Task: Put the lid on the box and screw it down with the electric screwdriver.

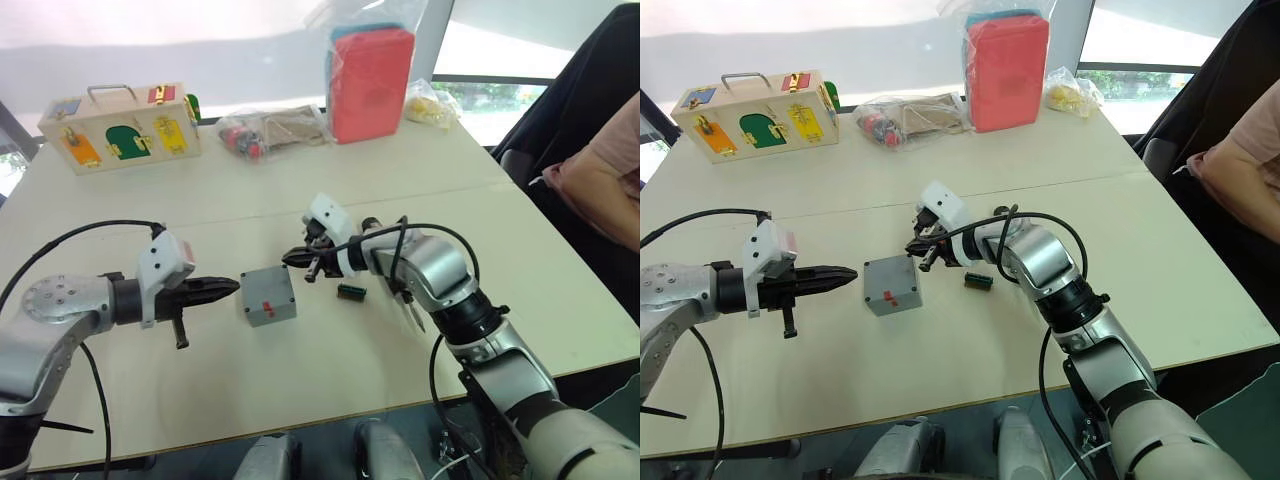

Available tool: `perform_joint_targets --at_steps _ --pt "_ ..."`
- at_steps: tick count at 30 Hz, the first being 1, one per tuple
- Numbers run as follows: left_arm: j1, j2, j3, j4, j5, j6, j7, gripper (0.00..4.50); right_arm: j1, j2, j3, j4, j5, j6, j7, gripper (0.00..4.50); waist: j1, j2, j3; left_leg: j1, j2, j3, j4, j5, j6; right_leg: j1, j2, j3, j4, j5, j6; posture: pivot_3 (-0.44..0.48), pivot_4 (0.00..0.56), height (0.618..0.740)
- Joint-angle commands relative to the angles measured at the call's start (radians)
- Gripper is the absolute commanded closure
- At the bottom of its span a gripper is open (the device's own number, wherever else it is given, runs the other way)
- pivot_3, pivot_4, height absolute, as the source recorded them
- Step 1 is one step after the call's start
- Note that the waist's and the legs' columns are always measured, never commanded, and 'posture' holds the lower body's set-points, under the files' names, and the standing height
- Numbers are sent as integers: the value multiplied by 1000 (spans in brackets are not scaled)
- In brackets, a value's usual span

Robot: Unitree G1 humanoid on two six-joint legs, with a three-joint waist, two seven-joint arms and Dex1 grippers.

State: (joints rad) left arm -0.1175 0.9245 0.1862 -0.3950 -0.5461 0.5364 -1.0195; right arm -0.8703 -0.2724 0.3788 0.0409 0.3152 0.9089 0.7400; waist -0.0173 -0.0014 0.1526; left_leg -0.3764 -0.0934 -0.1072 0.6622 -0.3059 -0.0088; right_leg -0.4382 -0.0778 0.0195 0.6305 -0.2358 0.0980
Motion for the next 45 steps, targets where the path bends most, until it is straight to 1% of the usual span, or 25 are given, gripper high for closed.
perform_joint_targets --at_steps 1,13,39,45 --pt "-9 3 26 -19 -11 -2 6 4500 -31 11 -16 -9 -8 -20 8 4434 0 0 0 0 0 0 0 0 0 0 0 0 0 0 0 0 150 740" --pt "-8 3 25 -26 -13 2 12 4500 -10 9 12 47 -56 -64 40 4434 0 0 0 0 0 0 0 0 0 0 0 0 0 0 0 0 150 740" --pt "-11 -5 15 -30 -14 -4 30 4500 16 10 41 9 -77 -45 93 4434 -1 0 0 0 0 0 0 0 0 0 0 0 0 0 0 0 150 740" --pt "-10 -7 13 -32 -14 -4 32 4500 19 15 52 42 -97 -69 93 4434 -1 0 0 0 0 0 0 0 0 0 0 0 0 0 0 0 150 740"
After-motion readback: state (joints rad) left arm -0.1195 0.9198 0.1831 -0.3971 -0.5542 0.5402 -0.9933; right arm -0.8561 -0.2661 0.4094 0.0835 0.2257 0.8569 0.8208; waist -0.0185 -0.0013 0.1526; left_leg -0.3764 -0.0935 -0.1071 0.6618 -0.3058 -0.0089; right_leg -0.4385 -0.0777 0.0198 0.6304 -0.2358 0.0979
